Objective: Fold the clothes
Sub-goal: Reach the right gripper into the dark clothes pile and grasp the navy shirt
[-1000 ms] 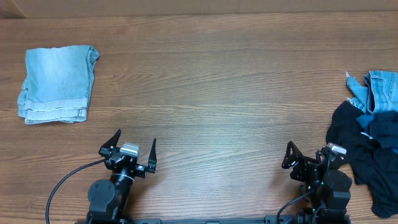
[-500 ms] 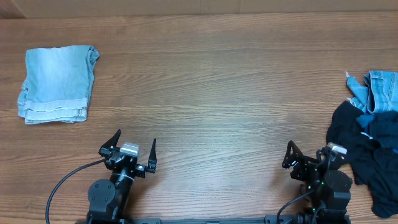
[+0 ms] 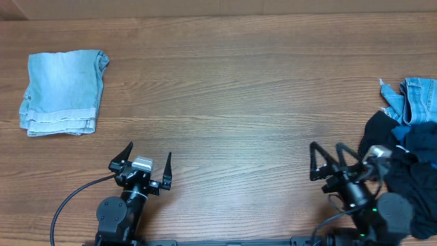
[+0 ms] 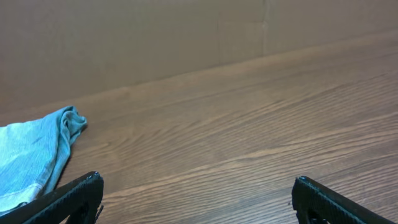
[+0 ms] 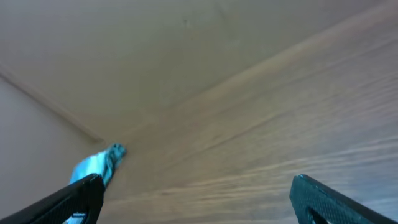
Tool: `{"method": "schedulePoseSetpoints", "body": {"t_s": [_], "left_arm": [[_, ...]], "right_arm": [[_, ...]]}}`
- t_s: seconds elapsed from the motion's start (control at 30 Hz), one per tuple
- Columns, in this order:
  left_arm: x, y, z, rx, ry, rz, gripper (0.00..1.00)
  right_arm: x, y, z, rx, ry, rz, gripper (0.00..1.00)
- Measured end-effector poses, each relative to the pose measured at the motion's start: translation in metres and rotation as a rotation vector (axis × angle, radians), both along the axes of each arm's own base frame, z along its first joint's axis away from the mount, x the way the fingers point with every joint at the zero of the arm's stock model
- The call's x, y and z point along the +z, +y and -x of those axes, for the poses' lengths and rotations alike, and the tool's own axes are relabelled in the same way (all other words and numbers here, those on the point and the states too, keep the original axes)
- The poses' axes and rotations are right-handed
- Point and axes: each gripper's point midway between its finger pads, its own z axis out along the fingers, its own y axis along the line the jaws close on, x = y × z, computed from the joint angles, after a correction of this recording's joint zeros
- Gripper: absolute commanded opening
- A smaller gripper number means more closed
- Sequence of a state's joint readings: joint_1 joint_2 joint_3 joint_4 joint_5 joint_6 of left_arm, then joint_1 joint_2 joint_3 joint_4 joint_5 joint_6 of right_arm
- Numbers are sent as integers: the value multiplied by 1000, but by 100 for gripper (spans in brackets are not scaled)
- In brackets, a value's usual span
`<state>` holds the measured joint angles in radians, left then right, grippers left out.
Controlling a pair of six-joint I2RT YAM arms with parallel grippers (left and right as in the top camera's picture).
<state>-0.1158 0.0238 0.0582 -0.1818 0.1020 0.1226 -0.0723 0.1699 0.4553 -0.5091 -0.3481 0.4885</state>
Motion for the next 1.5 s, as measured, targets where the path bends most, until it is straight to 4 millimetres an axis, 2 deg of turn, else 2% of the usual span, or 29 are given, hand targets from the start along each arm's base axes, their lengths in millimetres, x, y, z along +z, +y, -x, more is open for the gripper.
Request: {"method": "schedulePoseSetpoints", "body": {"t_s": [0.03,0.1,0.17,0.2,0.23,0.3,0.33,0.37,0.43,0.47,0.53,0.63,0.7,0.77,0.83,0.93,1.07,1.1,1.13,1.17,1.37,1.43,1.5], "left_arm": [[0,0,0,0,1,0,100],[0,0,0,0,1,0,100],[-1,0,0,0,2,0,100],[-1,0,0,0,2,0,100],[-2,0,0,0,6,-1,100],[-2,0,0,0,6,-1,100],[-2,0,0,0,5,-1,100],[-2,0,0,0,6,-1,100],[-2,0,0,0,6,-1,100],[-2,0,0,0,6,0,100],[-2,0,0,0,6,-1,100],[-2,0,0,0,6,0,100],[-2,0,0,0,6,-1,100],[-2,0,0,0,6,-1,100],[-2,0,0,0,6,-1,100],[-2,0,0,0,6,-1,100],[-2,0,0,0,6,-1,100],[-2,0,0,0,6,-1,100],[-2,0,0,0,6,-1,100],[-2,0,0,0,5,0,100],[-2,0,0,0,6,-1,100],[-2,0,0,0,6,-1,100],[-2,0,0,0,6,-1,100]], "right_arm": [[19,-3,-2,-18,20,7,100],[35,-12,-13,-63,126,20,100],[45,-23,-41,-114,256,35,100],[41,-26,-51,-120,310,57,100],[40,-32,-80,-131,402,77,100],[35,-37,-109,-122,483,120,100],[28,-41,-121,-130,515,132,100],[12,-51,-130,-158,578,135,100],[-13,-75,-131,-235,680,118,97],[-25,-102,-128,-317,734,86,96],[-53,-174,-109,-538,849,-14,94],[-82,-253,-76,-768,934,-148,93],[-90,-284,-61,-860,935,-199,91],[-99,-303,-52,-915,944,-237,83],[-117,-314,-44,-947,992,-278,82],[-152,-320,-45,-948,1076,-298,76],[-182,-324,-45,-947,1142,-313,47],[-183,-324,-45,-948,1145,-311,25],[-183,-325,-45,-954,1141,-312,11],[-183,-326,-45,-956,1142,-312,4],[-180,-324,-45,-960,1136,-327,4],[-156,-320,-56,-922,1055,-350,4],[-111,-317,-76,-862,912,-367,4]]}}
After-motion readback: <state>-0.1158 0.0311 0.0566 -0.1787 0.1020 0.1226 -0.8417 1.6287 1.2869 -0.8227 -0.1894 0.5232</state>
